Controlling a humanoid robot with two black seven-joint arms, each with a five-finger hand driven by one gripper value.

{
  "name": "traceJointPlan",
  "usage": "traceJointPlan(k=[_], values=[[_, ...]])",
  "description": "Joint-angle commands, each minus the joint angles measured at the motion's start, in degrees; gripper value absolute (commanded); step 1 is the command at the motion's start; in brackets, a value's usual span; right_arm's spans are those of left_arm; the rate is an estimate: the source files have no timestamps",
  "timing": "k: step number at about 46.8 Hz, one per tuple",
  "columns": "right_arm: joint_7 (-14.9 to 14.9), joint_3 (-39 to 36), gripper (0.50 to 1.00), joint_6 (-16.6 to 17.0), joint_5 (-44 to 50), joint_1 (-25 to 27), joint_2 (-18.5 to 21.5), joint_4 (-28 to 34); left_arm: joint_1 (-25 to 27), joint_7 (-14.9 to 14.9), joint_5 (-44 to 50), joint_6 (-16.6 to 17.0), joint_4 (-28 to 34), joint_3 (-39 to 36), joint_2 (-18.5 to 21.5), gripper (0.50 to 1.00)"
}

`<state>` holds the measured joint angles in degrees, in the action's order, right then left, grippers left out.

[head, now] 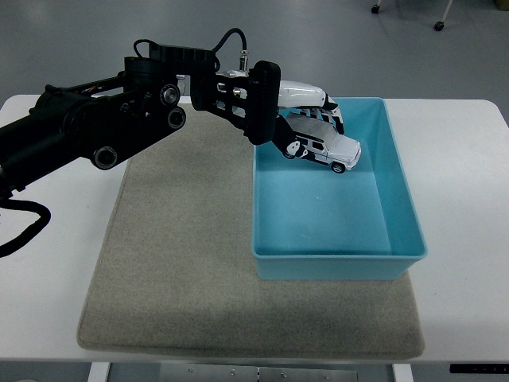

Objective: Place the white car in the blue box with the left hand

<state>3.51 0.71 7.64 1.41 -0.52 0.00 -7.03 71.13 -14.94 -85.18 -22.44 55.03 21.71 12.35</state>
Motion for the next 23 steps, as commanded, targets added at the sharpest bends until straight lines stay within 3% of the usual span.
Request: traceJointPlan(k=[1, 18, 23], values=[[0.01, 0.00, 0.936, 0.00, 0.00, 0.00, 0.00, 0.00, -0.03, 0.00, 0.11, 0.38, -0.62, -2.46, -0.57, 0.500], [0.01, 0.00, 0.936, 0.00, 0.00, 0.00, 0.00, 0.00, -2.75, 0.00, 0.19, 2.58, -1.59, -3.69, -2.59, 0.505], [0.01, 0.00, 0.936, 0.00, 0.00, 0.00, 0.00, 0.00, -2.93, 0.00, 0.37, 3.45, -2.12, -3.69, -2.59, 0.636]])
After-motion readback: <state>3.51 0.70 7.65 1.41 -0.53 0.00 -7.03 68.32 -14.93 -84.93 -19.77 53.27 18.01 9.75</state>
